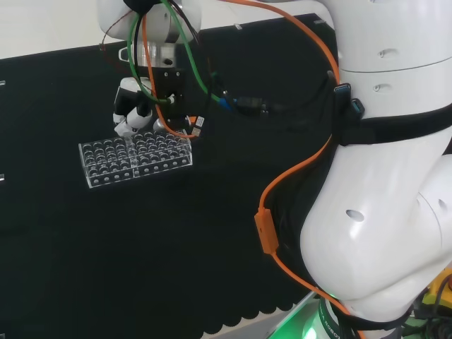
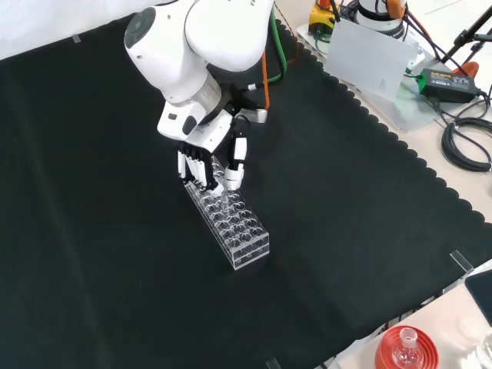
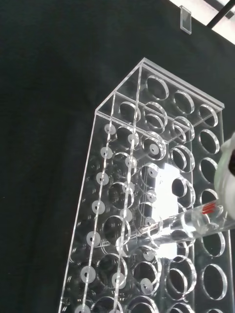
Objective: Put the test tube back in the rack.
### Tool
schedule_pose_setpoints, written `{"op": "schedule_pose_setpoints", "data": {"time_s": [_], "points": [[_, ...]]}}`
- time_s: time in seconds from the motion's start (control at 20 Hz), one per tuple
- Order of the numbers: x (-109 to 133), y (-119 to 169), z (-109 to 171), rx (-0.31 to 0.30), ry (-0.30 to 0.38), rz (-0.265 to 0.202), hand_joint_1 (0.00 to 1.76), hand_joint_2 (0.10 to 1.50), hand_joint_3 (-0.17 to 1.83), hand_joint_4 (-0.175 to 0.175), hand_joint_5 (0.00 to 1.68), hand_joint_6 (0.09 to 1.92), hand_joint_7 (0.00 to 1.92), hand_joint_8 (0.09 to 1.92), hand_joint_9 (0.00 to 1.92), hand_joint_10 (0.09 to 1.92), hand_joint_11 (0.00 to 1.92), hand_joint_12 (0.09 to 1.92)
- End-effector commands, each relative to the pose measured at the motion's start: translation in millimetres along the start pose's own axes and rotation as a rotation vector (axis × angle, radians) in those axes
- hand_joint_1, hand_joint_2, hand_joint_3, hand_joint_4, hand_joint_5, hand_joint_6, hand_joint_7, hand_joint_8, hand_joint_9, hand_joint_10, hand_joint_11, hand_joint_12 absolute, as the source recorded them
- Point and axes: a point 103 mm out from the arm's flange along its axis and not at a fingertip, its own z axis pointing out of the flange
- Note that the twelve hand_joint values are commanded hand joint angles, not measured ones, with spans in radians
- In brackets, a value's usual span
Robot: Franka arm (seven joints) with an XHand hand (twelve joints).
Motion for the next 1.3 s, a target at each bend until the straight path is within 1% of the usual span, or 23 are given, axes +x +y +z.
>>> {"op": "schedule_pose_setpoints", "data": {"time_s": [0.05, 0.15, 0.25, 0.4, 0.45, 0.5, 0.6, 0.7, 1.05, 1.3], "points": [[-1.5, 1.4, 0.6, 0.019, 0.029, -0.003, 1.41, 1.07, -0.17, -0.175, 1.2, 0.64, 1.33, 0.72, 1.19, 0.46, 0.79, 1.21], [-3.2, 3.4, 0.6, 0.027, 0.043, -0.004, 1.41, 1.07, -0.14, -0.175, 1.16, 0.69, 1.3, 0.75, 1.15, 0.54, 0.75, 1.23], [-3.5, 5.5, 1.3, 0.03, 0.053, -0.004, 1.33, 1.09, -0.15, -0.175, 1.14, 0.74, 1.23, 0.75, 1.14, 0.64, 0.68, 1.28], [-3.0, 5.6, 1.1, 0.035, 0.064, -0.007, 1.28, 1.1, -0.09, -0.175, 1.06, 0.86, 1.12, 0.84, 1.07, 0.71, 0.54, 1.38], [-2.9, 5.3, 0.6, 0.034, 0.064, -0.008, 1.32, 1.09, -0.11, -0.158, 1.0, 0.87, 1.15, 0.79, 1.04, 0.73, 0.51, 1.39], [-2.8, 4.8, -0.2, 0.03, 0.064, -0.01, 1.31, 1.07, -0.14, -0.134, 0.95, 0.88, 1.15, 0.76, 1.02, 0.74, 0.48, 1.4], [-2.5, 4.3, -2.0, 0.025, 0.063, -0.014, 1.28, 1.04, -0.17, -0.104, 0.89, 0.88, 1.13, 0.72, 0.98, 0.75, 0.44, 1.42], [-1.9, 3.9, -3.9, 0.021, 0.064, -0.017, 1.27, 1.02, -0.17, -0.092, 0.87, 0.87, 1.11, 0.72, 0.97, 0.75, 0.42, 1.42], [0.1, 5.7, -4.6, 0.019, 0.061, -0.022, 1.26, 1.01, -0.17, -0.069, 0.83, 0.87, 1.06, 0.72, 0.91, 0.76, 0.38, 1.44], [0.8, 4.8, -8.6, 0.029, 0.075, -0.028, 1.25, 1.0, -0.17, -0.031, 0.72, 0.92, 0.9, 0.79, 0.8, 0.83, 0.29, 1.48]]}}
